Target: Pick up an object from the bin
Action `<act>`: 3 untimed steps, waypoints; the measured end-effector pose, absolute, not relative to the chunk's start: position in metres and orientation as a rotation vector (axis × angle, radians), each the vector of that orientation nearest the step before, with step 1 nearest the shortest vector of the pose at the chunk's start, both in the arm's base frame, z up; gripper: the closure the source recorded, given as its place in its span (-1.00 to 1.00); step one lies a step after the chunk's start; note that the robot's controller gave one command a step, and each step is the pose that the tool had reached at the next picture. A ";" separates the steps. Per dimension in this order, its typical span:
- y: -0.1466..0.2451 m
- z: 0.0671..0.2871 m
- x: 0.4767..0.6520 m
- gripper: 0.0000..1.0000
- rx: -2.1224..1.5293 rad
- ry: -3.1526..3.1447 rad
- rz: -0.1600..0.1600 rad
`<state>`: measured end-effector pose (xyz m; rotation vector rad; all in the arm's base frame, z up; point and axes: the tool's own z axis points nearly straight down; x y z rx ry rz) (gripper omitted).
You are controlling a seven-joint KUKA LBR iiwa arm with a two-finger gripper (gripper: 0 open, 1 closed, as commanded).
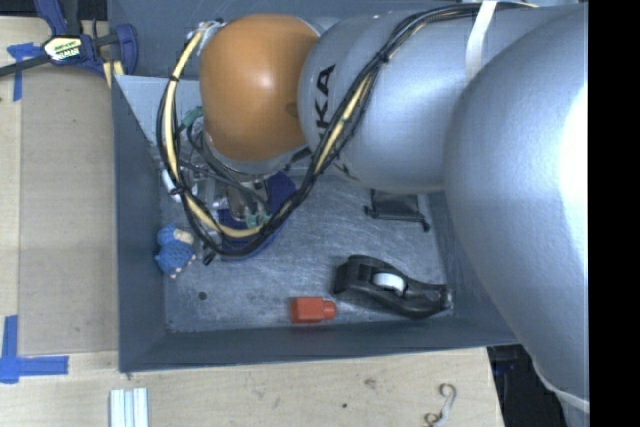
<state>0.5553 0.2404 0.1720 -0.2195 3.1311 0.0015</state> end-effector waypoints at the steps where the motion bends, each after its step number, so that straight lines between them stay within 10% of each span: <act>1: 0.233 0.065 0.555 -1.00 -0.230 3.138 -0.002; 2: 0.233 0.070 0.558 1.00 -0.227 3.131 0.002; 3: 0.231 0.217 0.541 1.00 -0.265 3.120 0.004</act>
Offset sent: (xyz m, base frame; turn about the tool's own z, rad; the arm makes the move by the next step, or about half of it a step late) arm 0.0013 -0.0067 -0.1020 -0.0069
